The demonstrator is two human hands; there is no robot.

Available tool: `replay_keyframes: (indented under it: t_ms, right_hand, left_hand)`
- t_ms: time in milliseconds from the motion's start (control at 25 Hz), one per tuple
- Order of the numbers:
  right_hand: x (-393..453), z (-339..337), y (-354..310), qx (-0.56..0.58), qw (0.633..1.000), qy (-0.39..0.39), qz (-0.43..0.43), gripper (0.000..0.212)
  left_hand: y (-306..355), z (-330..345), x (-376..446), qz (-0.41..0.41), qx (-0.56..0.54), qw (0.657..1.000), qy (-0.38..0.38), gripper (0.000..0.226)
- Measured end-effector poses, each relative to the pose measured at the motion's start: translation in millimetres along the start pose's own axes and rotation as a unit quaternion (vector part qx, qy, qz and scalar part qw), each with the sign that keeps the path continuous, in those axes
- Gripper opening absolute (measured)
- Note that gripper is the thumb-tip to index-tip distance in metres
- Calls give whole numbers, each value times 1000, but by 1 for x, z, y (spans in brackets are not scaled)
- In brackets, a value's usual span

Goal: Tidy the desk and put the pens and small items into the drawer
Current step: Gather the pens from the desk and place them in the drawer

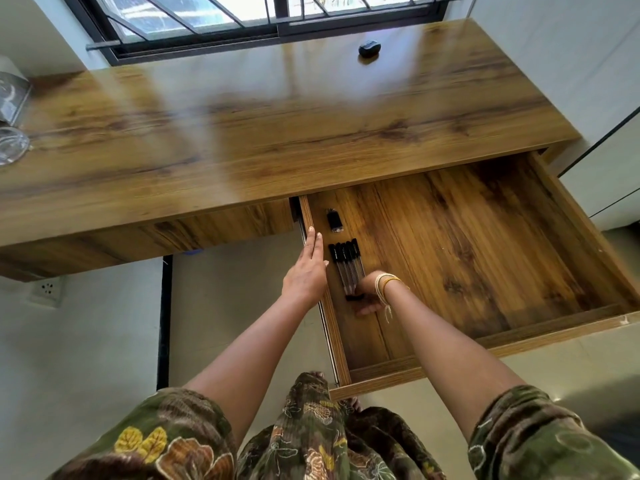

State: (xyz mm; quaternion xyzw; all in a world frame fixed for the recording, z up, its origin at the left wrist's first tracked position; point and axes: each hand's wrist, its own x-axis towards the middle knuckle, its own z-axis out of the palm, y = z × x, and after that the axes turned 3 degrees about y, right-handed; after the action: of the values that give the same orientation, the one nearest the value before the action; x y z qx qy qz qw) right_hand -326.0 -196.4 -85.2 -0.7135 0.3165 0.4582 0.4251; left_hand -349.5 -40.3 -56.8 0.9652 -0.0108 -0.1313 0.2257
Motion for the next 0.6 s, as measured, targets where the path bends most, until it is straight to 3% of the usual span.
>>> replay_keyframes:
  t_ms: [80,280,600]
  right_hand:
    - [2,0,1,-59,997,51,-14,27]
    - [-5,-4,3,-126,982,135,-34,21]
    - [-8,-5,5,-164,981,100,-14,10]
  left_hand:
    - [0,0,0,1,-2,1000,-1,60]
    - [-2,2,1,6,-2,1000,-2,60]
    - [-2,3,1,0,-4,1000,0,60]
